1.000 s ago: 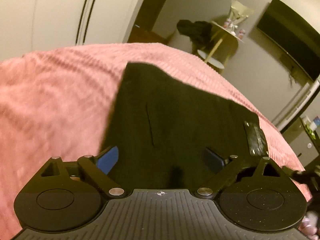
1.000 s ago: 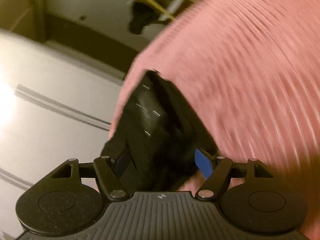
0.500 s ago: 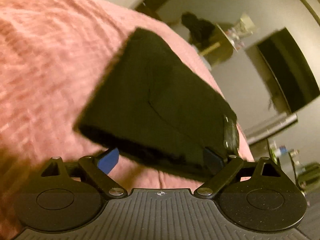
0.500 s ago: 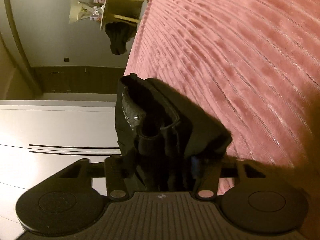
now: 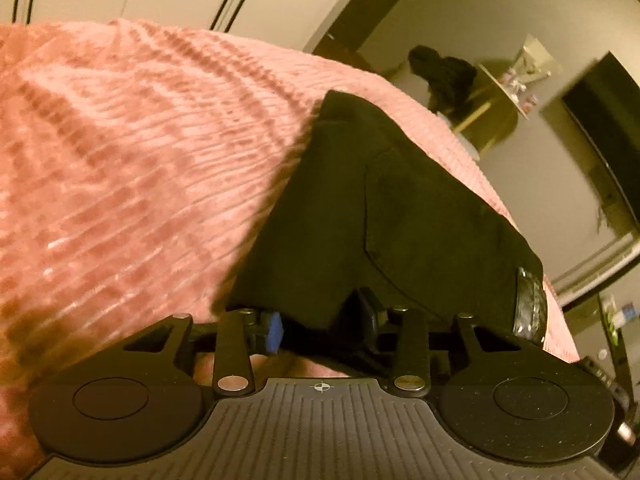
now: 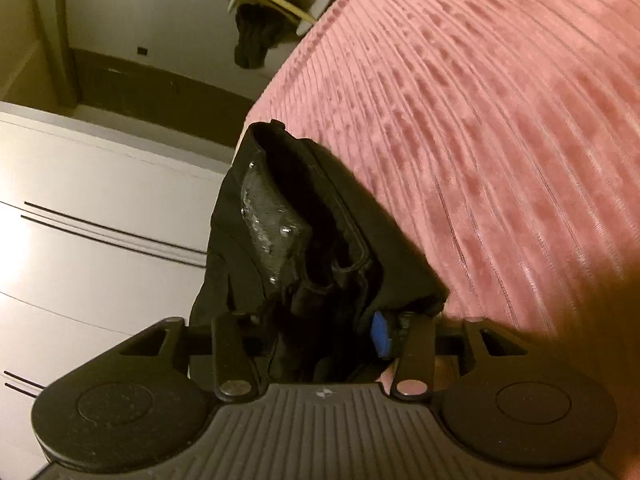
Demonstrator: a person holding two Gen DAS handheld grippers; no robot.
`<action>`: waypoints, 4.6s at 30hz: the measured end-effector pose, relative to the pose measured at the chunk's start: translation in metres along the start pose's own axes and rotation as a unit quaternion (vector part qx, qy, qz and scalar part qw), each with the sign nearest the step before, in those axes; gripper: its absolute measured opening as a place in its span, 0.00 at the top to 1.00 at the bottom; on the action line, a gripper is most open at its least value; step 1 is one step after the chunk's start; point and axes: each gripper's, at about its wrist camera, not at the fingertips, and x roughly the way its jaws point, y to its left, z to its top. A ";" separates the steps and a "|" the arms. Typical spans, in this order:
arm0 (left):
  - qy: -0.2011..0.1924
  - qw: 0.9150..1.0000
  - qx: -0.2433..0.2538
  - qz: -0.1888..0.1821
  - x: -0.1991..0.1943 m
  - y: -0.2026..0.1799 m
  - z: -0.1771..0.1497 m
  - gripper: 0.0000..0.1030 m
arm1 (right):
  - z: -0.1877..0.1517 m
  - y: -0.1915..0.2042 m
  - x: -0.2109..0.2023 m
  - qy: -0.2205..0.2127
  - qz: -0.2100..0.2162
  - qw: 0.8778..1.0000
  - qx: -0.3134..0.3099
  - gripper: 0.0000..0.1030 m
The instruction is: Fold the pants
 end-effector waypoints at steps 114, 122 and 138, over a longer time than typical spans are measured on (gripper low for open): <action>-0.003 0.965 0.237 0.112 -0.048 -0.066 -0.072 0.00 | -0.144 0.105 -0.058 -0.036 -0.217 0.856 -0.468 0.04; 0.001 0.964 0.244 0.111 -0.047 -0.066 -0.074 0.00 | -0.143 0.104 -0.058 -0.036 -0.217 0.858 -0.464 0.04; 0.009 0.963 0.247 0.105 -0.045 -0.066 -0.075 0.00 | -0.143 0.104 -0.060 -0.039 -0.218 0.858 -0.464 0.04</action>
